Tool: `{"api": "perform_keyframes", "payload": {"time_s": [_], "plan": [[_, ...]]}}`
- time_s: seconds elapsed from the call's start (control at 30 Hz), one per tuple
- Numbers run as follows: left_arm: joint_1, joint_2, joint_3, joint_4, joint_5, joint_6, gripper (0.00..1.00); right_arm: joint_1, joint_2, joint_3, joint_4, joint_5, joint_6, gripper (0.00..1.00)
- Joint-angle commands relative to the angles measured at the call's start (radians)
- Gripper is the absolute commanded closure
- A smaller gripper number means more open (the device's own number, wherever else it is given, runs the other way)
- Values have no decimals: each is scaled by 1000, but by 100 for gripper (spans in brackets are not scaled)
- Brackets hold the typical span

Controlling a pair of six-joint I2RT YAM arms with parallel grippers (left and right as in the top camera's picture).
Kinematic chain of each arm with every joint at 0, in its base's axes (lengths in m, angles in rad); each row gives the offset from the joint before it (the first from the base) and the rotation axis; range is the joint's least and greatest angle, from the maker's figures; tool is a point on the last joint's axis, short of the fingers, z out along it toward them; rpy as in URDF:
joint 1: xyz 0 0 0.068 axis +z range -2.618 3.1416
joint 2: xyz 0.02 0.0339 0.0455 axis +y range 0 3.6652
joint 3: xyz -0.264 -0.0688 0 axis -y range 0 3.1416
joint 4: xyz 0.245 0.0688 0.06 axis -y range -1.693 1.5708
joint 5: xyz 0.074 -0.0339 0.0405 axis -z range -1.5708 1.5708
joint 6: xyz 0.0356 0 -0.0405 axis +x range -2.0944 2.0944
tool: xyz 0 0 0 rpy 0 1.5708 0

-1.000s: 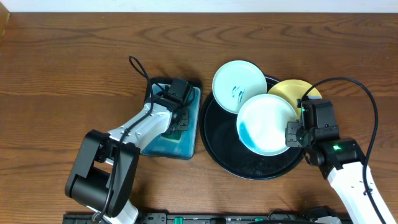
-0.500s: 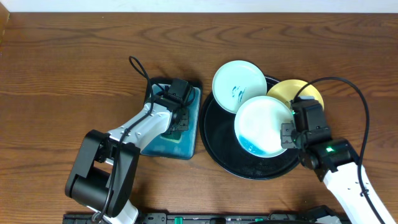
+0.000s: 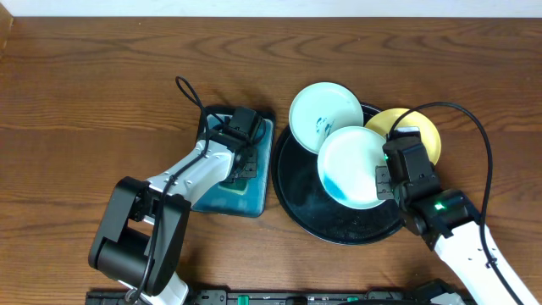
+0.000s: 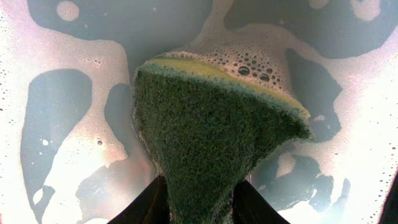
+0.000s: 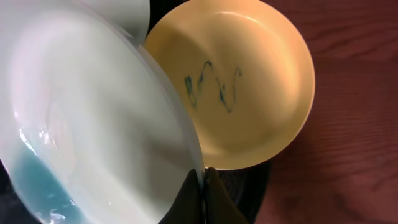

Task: Clean dirty plates on tray and stack at the side
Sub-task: 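Lift the cleaned pale green plate with the right gripper toward the right, then carry the pale green plate right and set it on the table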

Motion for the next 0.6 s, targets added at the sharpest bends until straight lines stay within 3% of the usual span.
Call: {"api": "perform_keyframes", "payload": {"time_s": [0.0,0.27,0.57], "plan": [[4,26,-27,-7,7,-2,68,6,34,54,-10,31,-12,99],[4,26,-27,-7,7,-2,68,8,233,247,-185,30,-14,99],[4,26,-27,-7,7,-2,68,125,322,323,-182,315,1,99]]}}
